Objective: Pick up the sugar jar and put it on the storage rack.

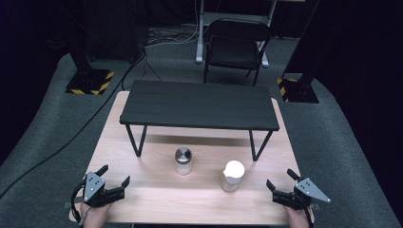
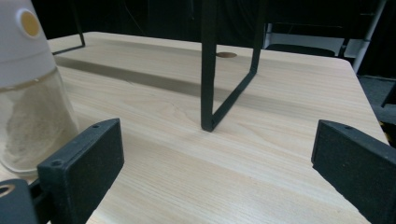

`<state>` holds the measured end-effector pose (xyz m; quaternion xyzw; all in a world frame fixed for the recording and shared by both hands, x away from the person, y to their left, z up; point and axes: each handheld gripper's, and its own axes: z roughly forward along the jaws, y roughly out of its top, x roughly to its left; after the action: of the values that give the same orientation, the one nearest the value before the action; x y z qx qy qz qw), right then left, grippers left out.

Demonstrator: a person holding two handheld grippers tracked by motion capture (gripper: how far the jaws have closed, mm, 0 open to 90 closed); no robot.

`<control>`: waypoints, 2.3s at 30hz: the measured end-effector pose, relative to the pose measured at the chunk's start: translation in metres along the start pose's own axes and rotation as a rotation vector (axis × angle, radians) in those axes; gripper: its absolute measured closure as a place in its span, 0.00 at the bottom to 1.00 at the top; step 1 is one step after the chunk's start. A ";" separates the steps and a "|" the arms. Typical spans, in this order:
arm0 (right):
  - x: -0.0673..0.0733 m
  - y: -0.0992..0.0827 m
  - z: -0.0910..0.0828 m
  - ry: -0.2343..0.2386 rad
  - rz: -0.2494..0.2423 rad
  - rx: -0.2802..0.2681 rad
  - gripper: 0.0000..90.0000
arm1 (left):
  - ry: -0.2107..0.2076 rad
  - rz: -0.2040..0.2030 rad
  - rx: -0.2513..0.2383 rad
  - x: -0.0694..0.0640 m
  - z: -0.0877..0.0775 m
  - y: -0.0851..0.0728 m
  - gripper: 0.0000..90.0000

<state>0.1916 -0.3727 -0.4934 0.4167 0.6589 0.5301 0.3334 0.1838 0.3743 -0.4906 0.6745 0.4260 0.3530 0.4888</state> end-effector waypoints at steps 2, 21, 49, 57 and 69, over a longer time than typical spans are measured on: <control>0.000 0.000 0.000 0.000 0.004 -0.002 0.01 | -0.006 -0.001 0.001 0.001 0.000 0.000 0.08; -0.001 0.000 0.000 0.005 0.007 0.001 0.01 | -0.073 -0.013 0.010 0.013 0.000 0.001 0.08; -0.001 0.001 0.001 0.012 0.001 0.006 0.01 | -0.191 -0.005 0.004 0.013 0.011 0.004 0.04; -0.001 0.001 0.001 0.013 0.002 0.006 0.01 | -0.216 0.002 0.009 0.010 0.015 0.006 0.03; -0.001 0.001 0.001 0.013 -0.004 0.008 0.01 | -0.282 0.012 0.032 0.004 0.029 0.014 0.00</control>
<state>0.1932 -0.3729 -0.4923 0.4133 0.6639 0.5297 0.3284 0.2141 0.3652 -0.4846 0.7278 0.3546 0.2509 0.5307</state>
